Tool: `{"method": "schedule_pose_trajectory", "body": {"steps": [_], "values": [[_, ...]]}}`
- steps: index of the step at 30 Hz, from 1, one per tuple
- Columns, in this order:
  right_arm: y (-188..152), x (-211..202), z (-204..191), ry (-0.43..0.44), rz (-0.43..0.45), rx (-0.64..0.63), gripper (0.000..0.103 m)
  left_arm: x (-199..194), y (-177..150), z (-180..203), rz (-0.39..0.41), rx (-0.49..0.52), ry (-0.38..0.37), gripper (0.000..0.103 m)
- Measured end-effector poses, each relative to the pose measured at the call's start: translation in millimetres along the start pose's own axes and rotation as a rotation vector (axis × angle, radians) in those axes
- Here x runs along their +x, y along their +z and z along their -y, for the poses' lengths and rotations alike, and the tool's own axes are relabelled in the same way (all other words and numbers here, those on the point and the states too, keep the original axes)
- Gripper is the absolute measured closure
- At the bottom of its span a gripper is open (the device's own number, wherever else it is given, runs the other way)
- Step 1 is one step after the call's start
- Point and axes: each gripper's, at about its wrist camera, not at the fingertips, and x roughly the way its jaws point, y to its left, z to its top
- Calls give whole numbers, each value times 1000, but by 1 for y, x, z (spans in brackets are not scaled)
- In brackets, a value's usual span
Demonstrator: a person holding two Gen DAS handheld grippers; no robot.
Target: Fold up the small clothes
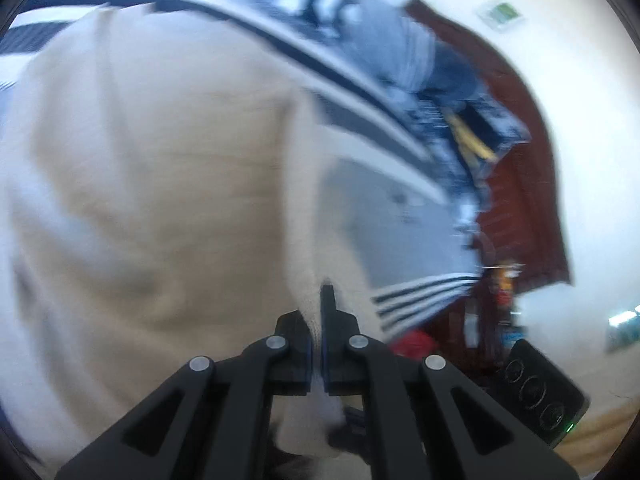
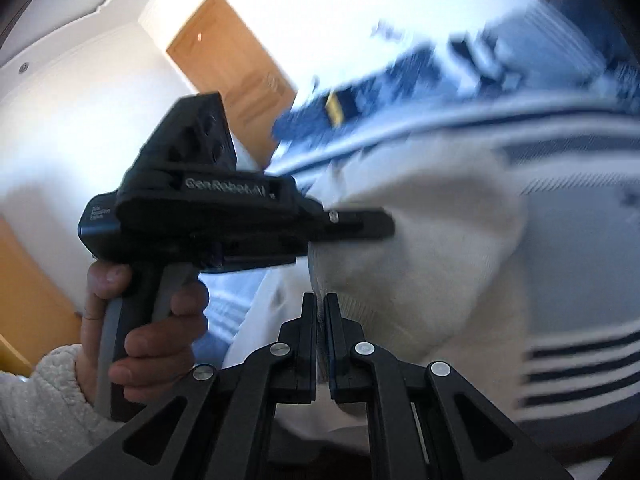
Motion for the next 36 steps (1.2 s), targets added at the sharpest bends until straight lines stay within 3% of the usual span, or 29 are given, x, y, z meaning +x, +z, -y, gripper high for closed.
{"method": "schedule_pose_trajectory", "body": {"steps": [2,4,8,10,13,15,16,18,20,21,22,24,26,27,28,30,32,36], "values": [[-15,32,11,27,-100,56,72,7,-13,-53,-18,-93,10,100],[-28,50,25,-42,-157,86,60,15,-25,-84,-20,-143,-2,100],[-24,59,67,-73,-176,221,60,19,-38,-110,9,-178,-72,100],[-17,62,87,-90,-170,283,60,20,-40,-111,16,-160,-70,100],[-4,71,102,-126,-186,289,60,20,-37,-105,15,-126,-87,100],[2,78,105,-136,-195,295,60,17,-33,-96,14,-107,-138,100],[9,81,108,-158,-193,294,60,11,-31,-94,11,-116,-207,100],[24,84,114,-191,-168,303,60,0,-27,-96,43,-131,-224,100],[49,80,122,-182,-135,315,58,-17,-19,-107,77,-136,-172,100],[63,77,128,-174,-124,323,55,-21,-17,-112,74,-125,-113,99],[70,76,129,-170,-118,325,52,-22,-17,-121,59,-131,12,93],[103,71,137,-225,-74,291,52,-27,-18,-130,72,-166,125,72],[125,68,145,-260,-44,273,48,-43,-16,-122,115,-166,141,68],[138,67,153,-280,-30,280,48,-49,-14,-116,134,-154,144,62],[147,67,163,-295,-19,286,48,-56,-4,-97,165,-115,149,52],[160,68,185,-278,6,333,48,-54,21,-63,166,-19,169,45],[170,71,206,-247,25,411,48,-39,53,-30,160,76,207,44],[167,70,240,-186,52,524,48,13,116,21,118,187,195,41]]}}
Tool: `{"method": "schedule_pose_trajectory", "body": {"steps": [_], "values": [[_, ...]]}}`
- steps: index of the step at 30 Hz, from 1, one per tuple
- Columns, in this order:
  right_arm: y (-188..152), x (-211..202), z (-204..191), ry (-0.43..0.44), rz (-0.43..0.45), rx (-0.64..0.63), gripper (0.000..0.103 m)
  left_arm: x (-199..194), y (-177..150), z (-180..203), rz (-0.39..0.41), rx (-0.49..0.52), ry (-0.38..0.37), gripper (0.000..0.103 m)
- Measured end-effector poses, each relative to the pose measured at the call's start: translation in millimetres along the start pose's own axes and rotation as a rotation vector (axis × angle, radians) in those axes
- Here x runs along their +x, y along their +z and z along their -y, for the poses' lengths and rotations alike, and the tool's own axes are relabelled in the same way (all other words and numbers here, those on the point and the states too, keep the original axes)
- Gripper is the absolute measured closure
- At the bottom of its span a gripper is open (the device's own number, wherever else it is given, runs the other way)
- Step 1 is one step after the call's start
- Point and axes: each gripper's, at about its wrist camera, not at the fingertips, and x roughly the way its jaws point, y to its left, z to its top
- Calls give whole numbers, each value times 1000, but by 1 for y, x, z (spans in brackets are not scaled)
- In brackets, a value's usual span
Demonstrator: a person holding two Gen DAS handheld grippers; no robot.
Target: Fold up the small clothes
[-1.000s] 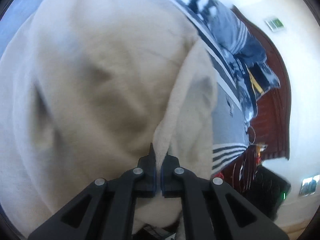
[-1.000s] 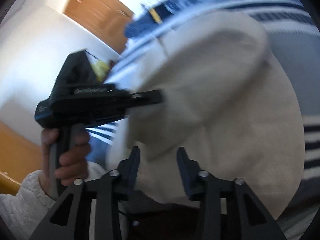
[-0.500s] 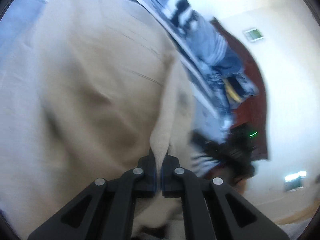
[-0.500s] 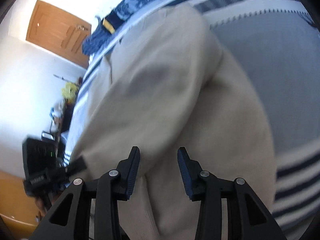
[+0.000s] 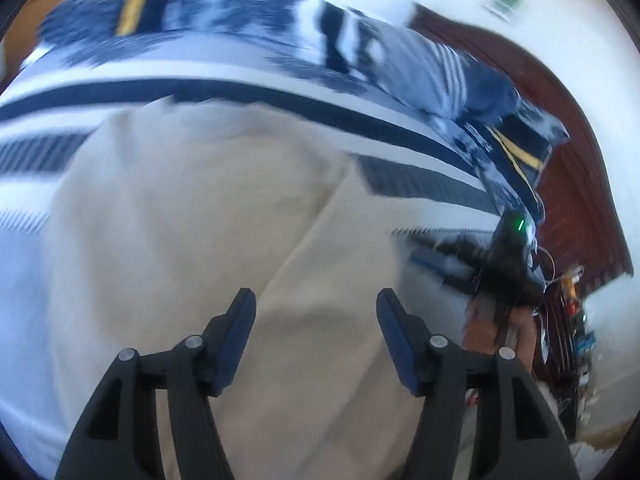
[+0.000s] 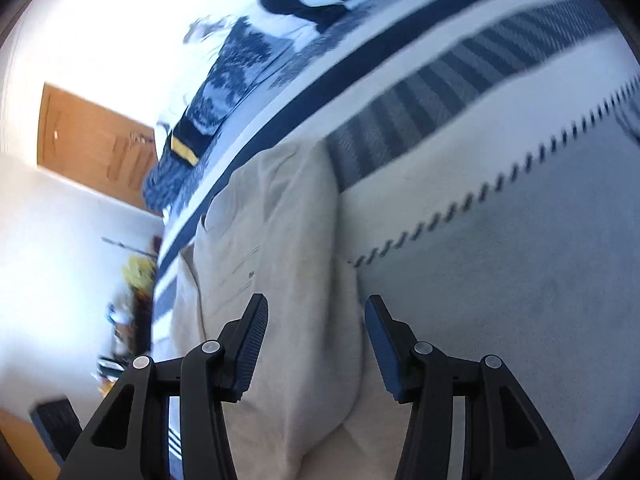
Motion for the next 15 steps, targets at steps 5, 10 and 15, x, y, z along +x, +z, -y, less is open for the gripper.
{"method": "schedule_pose_trajectory", "body": {"steps": [5,10,15], "values": [[-3,-2,39,75,-72,125,48,110,82,48,-131,71,3,41],[1,3,44,95,-108,96,48,189,134,60,-204,26,47,41],[2,6,60,139,-140,148,48,249,148,66,-318,26,162,41]]}}
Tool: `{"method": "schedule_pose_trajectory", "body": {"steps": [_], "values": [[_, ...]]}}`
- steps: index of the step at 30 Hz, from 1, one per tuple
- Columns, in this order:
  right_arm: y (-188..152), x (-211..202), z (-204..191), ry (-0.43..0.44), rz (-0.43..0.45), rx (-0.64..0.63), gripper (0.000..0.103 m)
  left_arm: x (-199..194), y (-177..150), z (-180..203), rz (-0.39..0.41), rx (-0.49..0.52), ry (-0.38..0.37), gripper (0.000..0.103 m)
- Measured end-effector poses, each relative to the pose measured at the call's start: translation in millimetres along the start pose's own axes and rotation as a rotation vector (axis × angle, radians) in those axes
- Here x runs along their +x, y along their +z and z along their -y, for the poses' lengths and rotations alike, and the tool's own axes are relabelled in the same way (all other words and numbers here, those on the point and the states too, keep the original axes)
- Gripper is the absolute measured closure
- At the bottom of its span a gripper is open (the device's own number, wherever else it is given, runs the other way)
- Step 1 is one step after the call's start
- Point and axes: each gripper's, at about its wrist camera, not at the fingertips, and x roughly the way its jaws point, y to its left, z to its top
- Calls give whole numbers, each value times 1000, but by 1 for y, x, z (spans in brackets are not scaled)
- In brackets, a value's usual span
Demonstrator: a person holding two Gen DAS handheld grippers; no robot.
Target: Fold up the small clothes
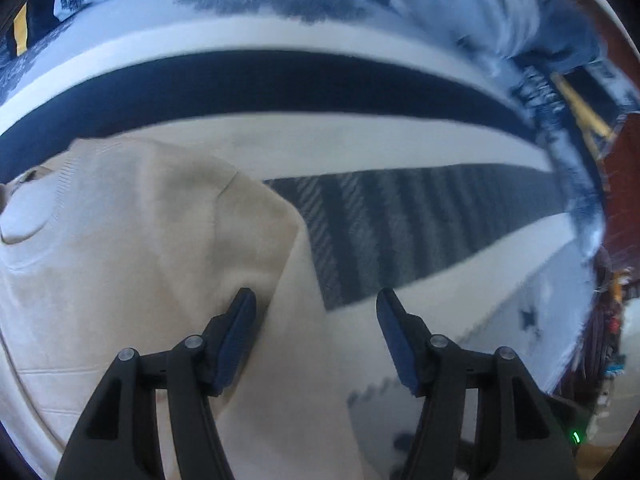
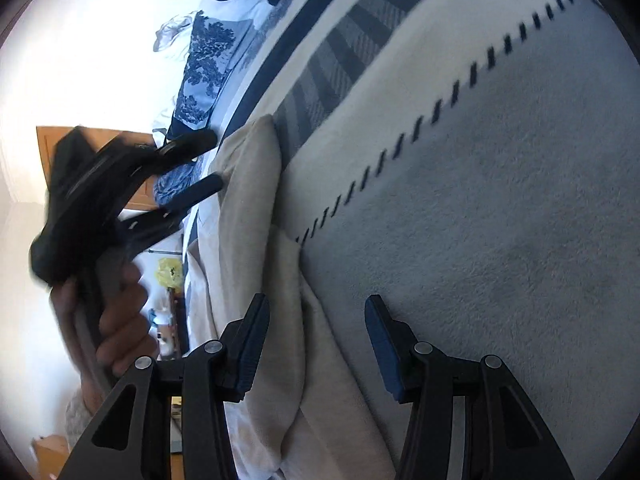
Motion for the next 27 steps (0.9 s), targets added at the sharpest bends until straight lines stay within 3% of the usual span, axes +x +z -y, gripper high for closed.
{"method": "schedule_pose_trajectory", "body": {"steps": [2,3,4,5,6,9,14,16,22,27], "values": [[1,0,1,9,-4,3,48,17,2,-3,-47,-33,48,46],[1,1,2,11,-6,7,48,21,2,-3,-48,-33,66,62],[1,2,2,17,-13,8,48,22,1,-2,-38,-21,93,84],[1,3,2,21,-17,9,48,18,0,-2,-27,-19,97,93],[1,3,2,20,-15,10,48,11,-2,-6,-26,-44,37,97],[1,3,2,27,-17,4,48,-22,-6,-16,41,-75,-58,97],[4,5,0,44,-10,-4,48,-83,-11,-59,120,-192,-296,98],[6,9,-2,48,-14,-7,48,-98,-16,-79,138,-230,-350,98],[10,20,-1,197,-38,61,48,-100,-31,-114,132,-289,-373,98],[16,46,0,285,-51,140,50,-90,-30,-118,126,-281,-407,98]]}}
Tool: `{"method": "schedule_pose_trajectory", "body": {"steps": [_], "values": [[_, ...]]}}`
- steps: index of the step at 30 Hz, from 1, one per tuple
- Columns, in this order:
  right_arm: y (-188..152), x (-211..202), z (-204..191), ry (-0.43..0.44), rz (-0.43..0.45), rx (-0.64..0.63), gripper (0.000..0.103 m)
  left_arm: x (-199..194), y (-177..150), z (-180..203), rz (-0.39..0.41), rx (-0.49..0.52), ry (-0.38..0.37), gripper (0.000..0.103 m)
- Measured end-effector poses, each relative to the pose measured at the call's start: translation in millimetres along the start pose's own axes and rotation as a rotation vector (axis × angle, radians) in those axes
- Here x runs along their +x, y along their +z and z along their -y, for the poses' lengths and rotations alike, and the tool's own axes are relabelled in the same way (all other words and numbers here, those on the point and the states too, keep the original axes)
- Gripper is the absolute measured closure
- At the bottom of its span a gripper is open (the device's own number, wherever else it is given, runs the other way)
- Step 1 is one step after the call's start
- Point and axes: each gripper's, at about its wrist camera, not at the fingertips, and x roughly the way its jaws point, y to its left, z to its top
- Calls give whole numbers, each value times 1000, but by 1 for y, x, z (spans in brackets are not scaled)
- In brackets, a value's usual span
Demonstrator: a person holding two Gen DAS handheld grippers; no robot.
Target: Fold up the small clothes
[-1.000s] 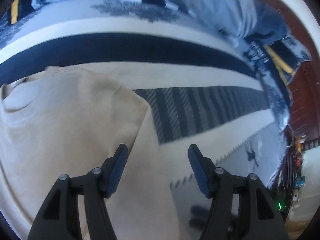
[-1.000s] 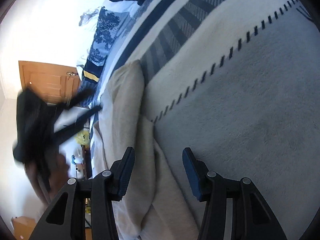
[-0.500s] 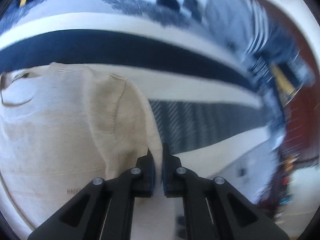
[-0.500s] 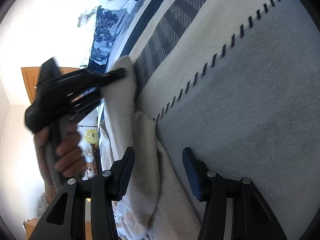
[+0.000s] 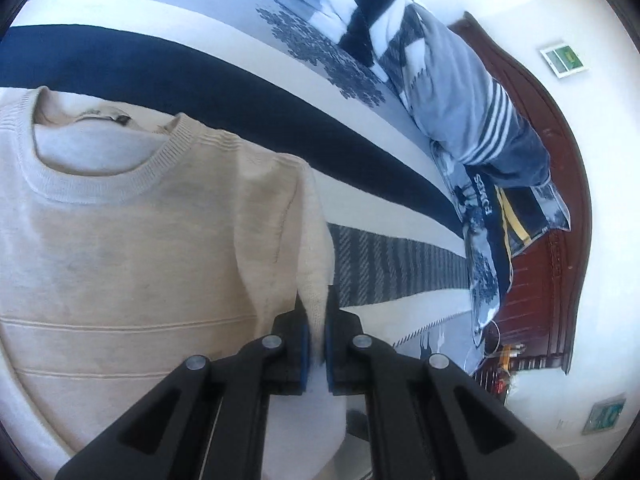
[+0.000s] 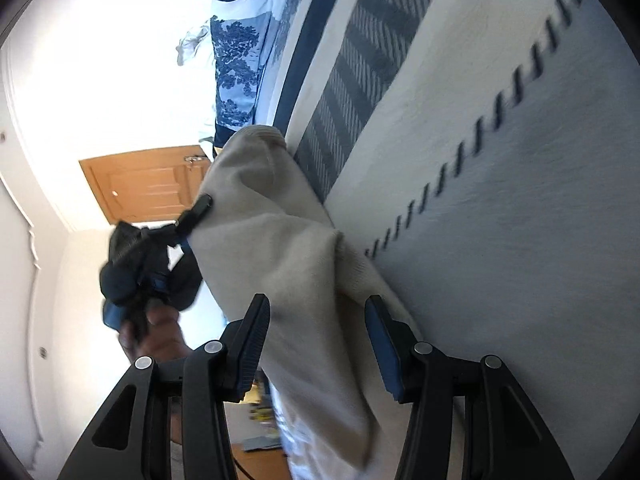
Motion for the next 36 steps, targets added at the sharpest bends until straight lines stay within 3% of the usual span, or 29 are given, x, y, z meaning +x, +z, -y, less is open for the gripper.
{"method": "schedule_pose_trajectory", "body": {"steps": [4,6,7,10,11,12,14,16,17,19,20,23,26,30,31,32,33,35,36], "values": [[5,14,6,97,18,66,64,7,5,-2,-12,17,-34,98],[8,20,5,134,22,85,79,10,7,-2,-19,18,-58,98],[10,21,4,133,37,87,99,10,8,-3,-20,14,-75,98],[2,-16,0,72,236,65,99,10,8,-4,8,11,-165,98],[-1,-32,-7,62,304,36,99,13,8,-3,8,19,-163,98],[-3,-41,-16,25,334,-4,99,21,9,-3,3,41,-113,97],[-2,-39,-21,-67,327,-49,99,39,11,-12,-15,32,-9,96],[-2,-30,-14,-137,316,-33,98,50,14,-19,-42,6,15,91],[0,-26,-6,-129,289,4,96,52,16,-22,-47,-23,8,85],[0,-23,11,-62,245,88,89,47,19,-19,-22,-16,-14,60],[1,-24,16,-18,230,122,74,43,21,-14,2,5,-18,57],[5,-29,15,37,214,109,60,44,30,1,17,29,-17,54],[7,-27,17,51,210,106,59,65,39,15,-9,30,42,54],[9,-28,22,91,207,131,59,98,45,34,-27,125,162,54],[9,-28,23,89,209,128,59,109,47,35,-31,147,228,79],[9,-27,22,76,203,119,62,115,47,36,-41,158,234,102],[9,-26,21,55,197,107,67,117,48,36,-51,160,221,100],[9,-27,17,5,200,76,97,109,49,39,-2,157,165,100],[10,-28,15,2,207,69,97,106,49,38,14,158,153,100]]}}
